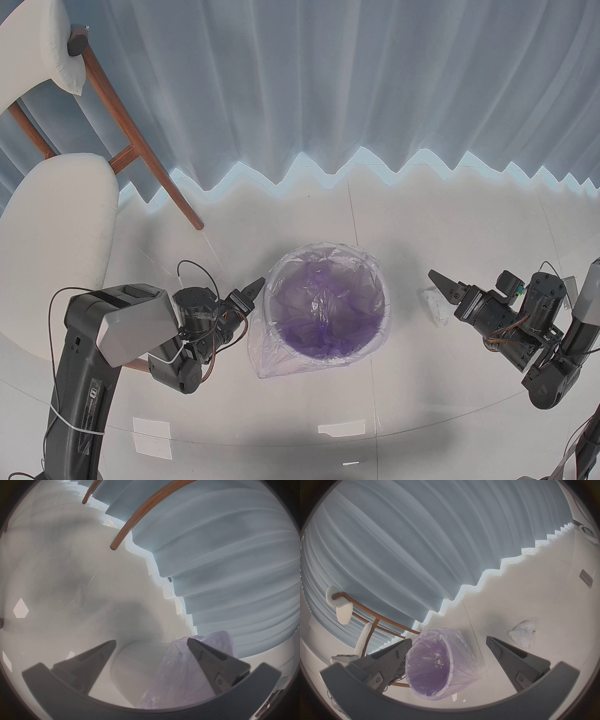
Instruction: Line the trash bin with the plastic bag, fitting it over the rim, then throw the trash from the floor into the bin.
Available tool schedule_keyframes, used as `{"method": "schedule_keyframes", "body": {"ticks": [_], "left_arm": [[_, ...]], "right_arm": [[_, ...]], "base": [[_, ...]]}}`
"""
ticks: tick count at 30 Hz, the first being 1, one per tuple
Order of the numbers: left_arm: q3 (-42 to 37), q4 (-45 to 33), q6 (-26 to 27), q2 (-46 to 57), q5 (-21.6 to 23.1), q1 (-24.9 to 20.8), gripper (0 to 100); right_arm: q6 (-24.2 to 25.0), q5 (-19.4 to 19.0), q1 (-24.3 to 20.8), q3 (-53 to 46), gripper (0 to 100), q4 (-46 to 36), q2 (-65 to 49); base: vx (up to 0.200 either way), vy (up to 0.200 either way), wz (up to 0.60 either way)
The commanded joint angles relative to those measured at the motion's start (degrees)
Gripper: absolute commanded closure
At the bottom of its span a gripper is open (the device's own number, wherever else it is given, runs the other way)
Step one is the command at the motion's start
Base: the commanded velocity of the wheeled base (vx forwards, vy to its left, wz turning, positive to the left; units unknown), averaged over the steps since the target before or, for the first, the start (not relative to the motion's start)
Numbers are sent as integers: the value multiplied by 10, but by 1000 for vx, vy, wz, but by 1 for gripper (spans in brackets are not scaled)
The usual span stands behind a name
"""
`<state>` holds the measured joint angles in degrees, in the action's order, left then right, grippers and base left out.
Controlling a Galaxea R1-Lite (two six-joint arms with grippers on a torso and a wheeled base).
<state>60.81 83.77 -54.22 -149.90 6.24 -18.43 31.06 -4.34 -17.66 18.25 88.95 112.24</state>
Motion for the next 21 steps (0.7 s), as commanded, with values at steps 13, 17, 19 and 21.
{"method": "schedule_keyframes", "body": {"ticks": [13, 17, 19, 21], "left_arm": [[50, -15, 1, -46, -2, 2, 100], [45, -4, 1, -50, -10, 3, 100], [32, 13, 1, -44, -28, 4, 100], [-4, 31, 3, -27, -27, 9, 100]], "right_arm": [[-1, 1, -3, -16, 0, 10, 0], [-1, 1, -3, -27, 0, 10, 0], [-2, 1, -3, -27, 0, 10, 0], [-1, 1, -3, -27, 0, 10, 0]], "base": [[0, 0, 0], [0, 0, 0], [0, 0, 0], [0, 0, 0]]}}
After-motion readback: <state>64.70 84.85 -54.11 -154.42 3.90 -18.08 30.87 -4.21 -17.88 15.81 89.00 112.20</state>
